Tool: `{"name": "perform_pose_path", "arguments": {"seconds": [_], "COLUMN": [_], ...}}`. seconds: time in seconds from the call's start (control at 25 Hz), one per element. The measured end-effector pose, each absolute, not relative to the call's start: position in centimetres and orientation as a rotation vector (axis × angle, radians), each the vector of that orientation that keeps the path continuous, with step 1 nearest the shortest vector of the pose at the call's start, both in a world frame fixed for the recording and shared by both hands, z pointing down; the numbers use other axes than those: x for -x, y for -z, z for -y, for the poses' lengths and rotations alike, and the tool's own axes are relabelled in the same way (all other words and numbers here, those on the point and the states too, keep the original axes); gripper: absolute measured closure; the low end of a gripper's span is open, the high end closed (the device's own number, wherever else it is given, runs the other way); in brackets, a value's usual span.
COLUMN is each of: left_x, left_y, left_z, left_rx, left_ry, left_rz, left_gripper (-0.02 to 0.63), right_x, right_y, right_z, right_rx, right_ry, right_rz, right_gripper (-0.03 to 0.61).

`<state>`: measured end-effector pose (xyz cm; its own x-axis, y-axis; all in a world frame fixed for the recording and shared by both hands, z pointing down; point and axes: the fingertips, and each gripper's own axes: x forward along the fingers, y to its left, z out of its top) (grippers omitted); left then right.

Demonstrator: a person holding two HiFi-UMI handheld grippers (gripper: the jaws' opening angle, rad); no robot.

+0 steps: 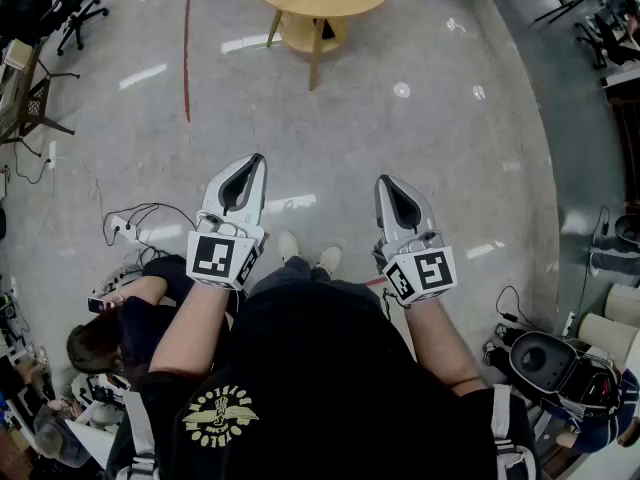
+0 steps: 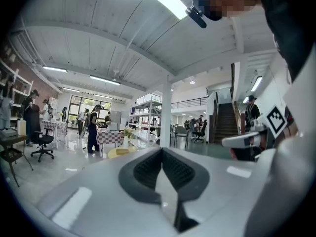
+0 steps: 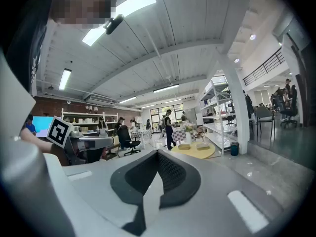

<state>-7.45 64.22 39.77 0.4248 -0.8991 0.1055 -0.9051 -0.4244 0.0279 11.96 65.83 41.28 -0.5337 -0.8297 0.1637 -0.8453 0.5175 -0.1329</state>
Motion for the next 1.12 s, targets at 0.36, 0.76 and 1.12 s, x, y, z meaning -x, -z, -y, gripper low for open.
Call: {"name": "perform_pose_path", "arguments": {"seconds": [0.36,0.76,1.12], "left_x": [9.9,13.3,14.4], "left_y": [-42.2,-41.0,-43.1], "left_z": [-61.4,-59.0,-58.1], "left_rx": [-2.583,-2.578,-2.509], "left_ry": [-0.128,-0.079,-0.088], "left_rz": [1.595,1.627,1.616], "left_gripper": [0.611,0.611,0.611], "right_x": [-9.9,-8.6,-6.8], "right_y": [-41.5,-40.2,-41.1], "right_z": [-62.0,-60.3,-58.1], "right_rx": [-1.553,-1.559,-1.488], "right_ry": [-0.282,-0.227,-0.264], "right_rz": [2.626,2.613,2.623], "right_gripper": [0.578,0.578,0.578]}}
